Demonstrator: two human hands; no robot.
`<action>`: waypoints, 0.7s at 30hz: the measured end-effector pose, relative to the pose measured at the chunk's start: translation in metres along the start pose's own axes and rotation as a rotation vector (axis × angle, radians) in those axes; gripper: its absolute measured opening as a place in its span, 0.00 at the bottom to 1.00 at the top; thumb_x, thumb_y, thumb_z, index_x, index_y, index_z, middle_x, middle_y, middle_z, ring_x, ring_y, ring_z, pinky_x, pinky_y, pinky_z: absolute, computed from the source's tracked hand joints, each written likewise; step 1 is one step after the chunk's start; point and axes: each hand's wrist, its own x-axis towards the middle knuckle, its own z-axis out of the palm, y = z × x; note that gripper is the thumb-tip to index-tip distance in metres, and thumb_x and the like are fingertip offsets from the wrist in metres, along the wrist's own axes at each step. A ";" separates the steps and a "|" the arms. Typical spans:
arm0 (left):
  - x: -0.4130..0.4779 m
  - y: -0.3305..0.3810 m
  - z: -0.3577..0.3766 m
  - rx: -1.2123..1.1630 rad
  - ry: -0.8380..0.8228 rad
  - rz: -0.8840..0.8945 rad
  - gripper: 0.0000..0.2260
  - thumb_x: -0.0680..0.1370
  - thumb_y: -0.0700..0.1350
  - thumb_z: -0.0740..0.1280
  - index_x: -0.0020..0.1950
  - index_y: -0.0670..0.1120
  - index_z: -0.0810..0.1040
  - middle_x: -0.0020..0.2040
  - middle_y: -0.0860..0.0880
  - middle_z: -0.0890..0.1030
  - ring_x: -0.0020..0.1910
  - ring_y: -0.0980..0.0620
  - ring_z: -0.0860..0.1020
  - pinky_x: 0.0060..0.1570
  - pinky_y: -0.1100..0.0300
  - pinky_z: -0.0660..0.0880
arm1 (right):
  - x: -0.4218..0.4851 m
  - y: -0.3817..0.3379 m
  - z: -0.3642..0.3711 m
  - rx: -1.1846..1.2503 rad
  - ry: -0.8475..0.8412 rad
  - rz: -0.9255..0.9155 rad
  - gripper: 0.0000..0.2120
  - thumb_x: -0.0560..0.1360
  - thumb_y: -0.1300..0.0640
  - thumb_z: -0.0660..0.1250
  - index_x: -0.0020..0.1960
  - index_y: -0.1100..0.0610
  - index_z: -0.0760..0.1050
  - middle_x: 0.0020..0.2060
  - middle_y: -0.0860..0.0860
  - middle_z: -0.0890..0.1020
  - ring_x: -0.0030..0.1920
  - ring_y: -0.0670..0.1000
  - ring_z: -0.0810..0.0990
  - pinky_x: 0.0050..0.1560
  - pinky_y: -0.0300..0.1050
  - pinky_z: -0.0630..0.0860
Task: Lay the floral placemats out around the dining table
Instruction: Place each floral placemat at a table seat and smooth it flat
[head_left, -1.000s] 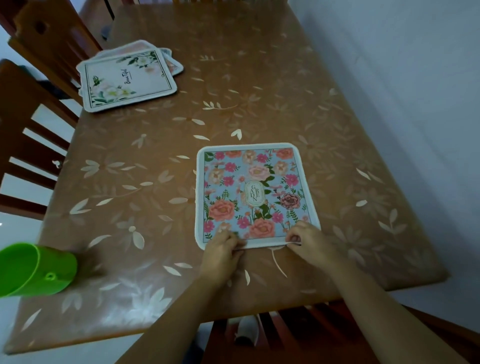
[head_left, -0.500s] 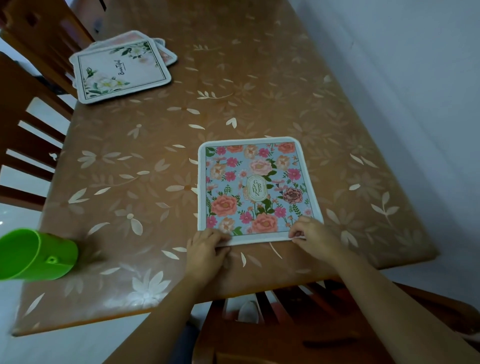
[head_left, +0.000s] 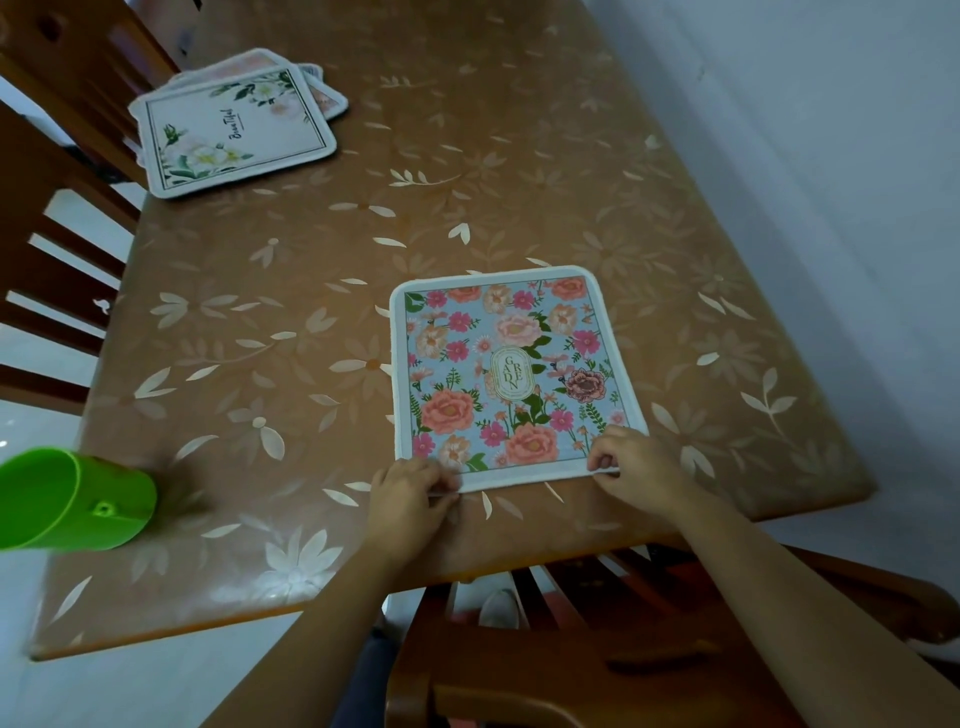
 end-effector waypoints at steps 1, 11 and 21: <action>-0.002 0.000 0.000 0.012 -0.010 0.016 0.04 0.70 0.43 0.71 0.44 0.47 0.81 0.47 0.48 0.81 0.50 0.45 0.74 0.49 0.54 0.63 | -0.001 0.001 0.000 0.001 -0.012 -0.004 0.06 0.67 0.65 0.69 0.40 0.55 0.78 0.41 0.50 0.78 0.40 0.45 0.74 0.41 0.37 0.69; -0.016 0.001 0.000 0.004 0.028 0.094 0.10 0.66 0.41 0.75 0.46 0.45 0.81 0.46 0.45 0.80 0.47 0.42 0.75 0.45 0.52 0.68 | -0.017 0.007 0.002 -0.020 0.064 -0.022 0.06 0.68 0.62 0.70 0.44 0.57 0.77 0.46 0.52 0.76 0.52 0.53 0.73 0.51 0.49 0.73; -0.013 -0.005 0.004 -0.016 0.012 0.081 0.26 0.66 0.47 0.76 0.61 0.40 0.74 0.69 0.39 0.66 0.71 0.40 0.58 0.67 0.42 0.59 | -0.020 0.019 -0.001 0.033 0.050 0.117 0.31 0.67 0.51 0.73 0.67 0.53 0.67 0.71 0.54 0.59 0.72 0.54 0.53 0.69 0.57 0.59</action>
